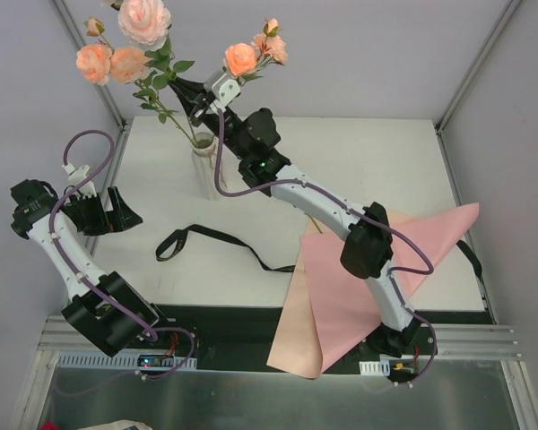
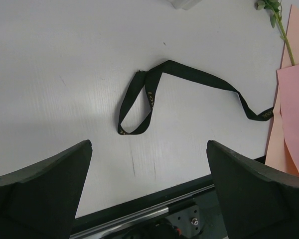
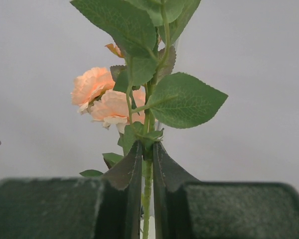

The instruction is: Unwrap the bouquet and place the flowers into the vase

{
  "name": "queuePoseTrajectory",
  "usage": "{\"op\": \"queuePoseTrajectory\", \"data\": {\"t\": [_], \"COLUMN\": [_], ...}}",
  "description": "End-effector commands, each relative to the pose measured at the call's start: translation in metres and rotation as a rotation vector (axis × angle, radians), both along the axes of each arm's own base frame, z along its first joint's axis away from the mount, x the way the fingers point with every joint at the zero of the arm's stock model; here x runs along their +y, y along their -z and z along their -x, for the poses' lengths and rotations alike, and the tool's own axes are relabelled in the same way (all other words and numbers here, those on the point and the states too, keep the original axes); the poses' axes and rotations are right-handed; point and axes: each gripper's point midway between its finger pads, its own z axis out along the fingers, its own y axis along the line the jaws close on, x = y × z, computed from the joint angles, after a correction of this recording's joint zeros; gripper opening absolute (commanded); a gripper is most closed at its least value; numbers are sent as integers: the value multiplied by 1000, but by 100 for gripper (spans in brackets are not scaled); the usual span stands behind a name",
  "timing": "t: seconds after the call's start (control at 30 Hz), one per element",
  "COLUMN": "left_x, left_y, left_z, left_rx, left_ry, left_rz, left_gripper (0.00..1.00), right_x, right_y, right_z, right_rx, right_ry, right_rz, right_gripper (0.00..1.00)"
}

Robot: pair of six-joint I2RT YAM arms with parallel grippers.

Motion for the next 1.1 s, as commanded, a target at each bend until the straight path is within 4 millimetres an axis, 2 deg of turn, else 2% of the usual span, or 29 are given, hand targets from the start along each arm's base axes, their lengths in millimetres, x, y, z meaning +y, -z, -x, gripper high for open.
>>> {"op": "queuePoseTrajectory", "data": {"t": [0.0, 0.1, 0.33, 0.67, 0.8, 0.83, 0.87, 0.9, 0.93, 0.97, 1.0, 1.03, 1.07], "left_x": [-2, -2, -3, -11, -14, -16, -18, -20, -22, -23, -24, -24, -25], "left_y": [-8, -7, -5, -15, -20, -22, -24, -26, -29, -29, -30, -31, -31], "left_z": [-1, -2, -1, 5, 8, 8, 10, 12, 12, 13, 14, 14, 14], "left_rx": [-42, -40, -39, -70, -80, -86, -93, -95, -103, -103, -104, -107, -107], "left_ry": [42, 45, 51, 53, 55, 60, 66, 74, 80, 81, 81, 80, 81], "left_rz": [-4, 7, 15, -6, -15, -17, -18, -17, -19, -17, -17, -13, -7], "left_gripper": [99, 99, 99, 99, 99, 99, 99, 99, 99, 99, 99, 99, 99], "right_x": [-28, -27, -25, -20, -19, -18, -21, -23, -22, -33, -37, -40, -52], "right_y": [-55, -51, -28, 20, 38, 50, 49, 55, 77, 69, 72, 102, 91], "right_z": [9, 6, -15, -34, -37, -38, -34, -31, -27, -19, -14, -13, -4], "right_rx": [-92, -100, -47, 88, 170, 199, 225, 242, 272, 275, 280, 320, 320], "right_ry": [37, 53, 84, 126, 128, 125, 116, 116, 120, 117, 106, 118, 120], "right_rz": [-117, -103, -97, -35, 8, 34, 51, 71, 113, 107, 122, 180, 171], "right_gripper": [1, 0, 0, 2, 21, 27, 35, 49, 54, 58, 64, 67, 68]}}
